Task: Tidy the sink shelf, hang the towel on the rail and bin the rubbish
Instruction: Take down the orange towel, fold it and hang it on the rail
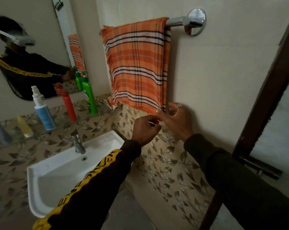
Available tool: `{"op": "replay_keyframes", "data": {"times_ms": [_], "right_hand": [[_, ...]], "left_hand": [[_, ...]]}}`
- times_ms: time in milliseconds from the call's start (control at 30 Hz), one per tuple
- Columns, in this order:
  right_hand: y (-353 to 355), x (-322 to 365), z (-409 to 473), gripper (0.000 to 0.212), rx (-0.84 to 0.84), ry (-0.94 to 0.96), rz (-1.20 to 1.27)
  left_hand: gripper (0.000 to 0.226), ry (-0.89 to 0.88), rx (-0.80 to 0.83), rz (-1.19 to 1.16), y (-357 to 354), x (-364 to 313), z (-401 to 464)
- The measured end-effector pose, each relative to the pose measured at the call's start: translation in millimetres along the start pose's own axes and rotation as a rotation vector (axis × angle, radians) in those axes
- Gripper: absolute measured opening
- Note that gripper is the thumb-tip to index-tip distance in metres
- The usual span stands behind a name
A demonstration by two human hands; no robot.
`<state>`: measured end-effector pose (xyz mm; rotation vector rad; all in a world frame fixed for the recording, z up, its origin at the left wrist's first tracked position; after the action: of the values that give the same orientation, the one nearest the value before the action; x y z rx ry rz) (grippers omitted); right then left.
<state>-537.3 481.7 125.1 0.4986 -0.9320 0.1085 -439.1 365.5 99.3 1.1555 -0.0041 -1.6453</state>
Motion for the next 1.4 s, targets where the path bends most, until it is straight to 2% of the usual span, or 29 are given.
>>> {"op": "replay_keyframes", "data": {"times_ms": [33, 100, 167, 233, 300, 367, 467, 533, 667, 700, 833, 1067, 1200, 1400], "right_hand": [[-0.6, -1.3, 2.3, 0.078, 0.0, -0.026, 0.01], [-5.7, -2.8, 7.8, 0.099, 0.044, -0.081, 0.053], [-12.2, -0.7, 11.4, 0.102, 0.098, -0.12, 0.11], [-19.5, 0.9, 12.2, 0.085, 0.124, -0.128, 0.159], [-26.7, 3.7, 9.4, 0.053, 0.112, -0.108, 0.202], [-30.4, 4.8, 7.0, 0.035, 0.113, -0.105, 0.247], [-31.7, 3.0, 14.5, 0.022, 0.071, -0.117, 0.156], [-28.9, 0.3, 18.7, 0.017, 0.032, -0.136, 0.095], [-24.6, -6.2, 21.3, 0.015, -0.03, -0.178, 0.076], [-23.6, -7.7, 21.6, 0.014, -0.04, -0.187, 0.087], [-26.6, -5.4, 21.1, 0.013, -0.065, -0.2, 0.125], [-32.2, -1.6, 18.7, 0.017, -0.172, -0.199, 0.098], [-29.4, -2.7, 14.3, 0.015, -0.208, -0.214, 0.099], [-22.3, -3.3, 10.5, 0.021, -0.311, -0.255, 0.119]], "left_hand": [[0.017, 0.041, -0.041, -0.064, 1.8, 5.1, -2.1], [0.01, 0.17, -0.155, -0.231, 6.9, 16.3, -2.0], [0.032, 0.394, -0.217, -0.474, 7.0, 30.9, 4.2], [0.049, 0.624, -0.162, -0.716, -1.1, 43.7, 13.2], [0.055, 0.736, -0.071, -0.876, -7.8, 48.7, 24.5], [0.06, 0.732, -0.041, -1.007, -11.4, 48.7, 37.9], [0.084, 0.679, 0.097, -1.295, -21.1, 50.4, 64.7], [0.088, 0.621, 0.175, -1.447, -23.8, 49.2, 80.7], [0.063, 0.808, -0.068, -1.438, -15.0, 79.0, 92.8], [0.058, 0.813, -0.088, -1.424, -13.1, 84.4, 94.1], [0.049, 0.793, -0.018, -1.461, -9.2, 93.7, 97.9], [0.044, 0.858, 0.032, -1.512, 1.8, 126.9, 122.5], [0.048, 0.855, -0.004, -1.525, 12.8, 144.0, 137.6], [0.056, 0.749, 0.121, -1.647, 24.2, 165.8, 157.1]]}}
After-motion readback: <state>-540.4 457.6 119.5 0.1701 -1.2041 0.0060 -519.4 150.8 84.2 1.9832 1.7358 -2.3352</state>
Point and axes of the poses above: each hand's wrist, its own z-axis towards the middle knuckle, its own y-axis out of the back of the hand, x = y × z, the point moved 6 cm from there along z, towards the middle knuckle, and after that the axes turned 5 degrees about z, right-handed, at the moved point
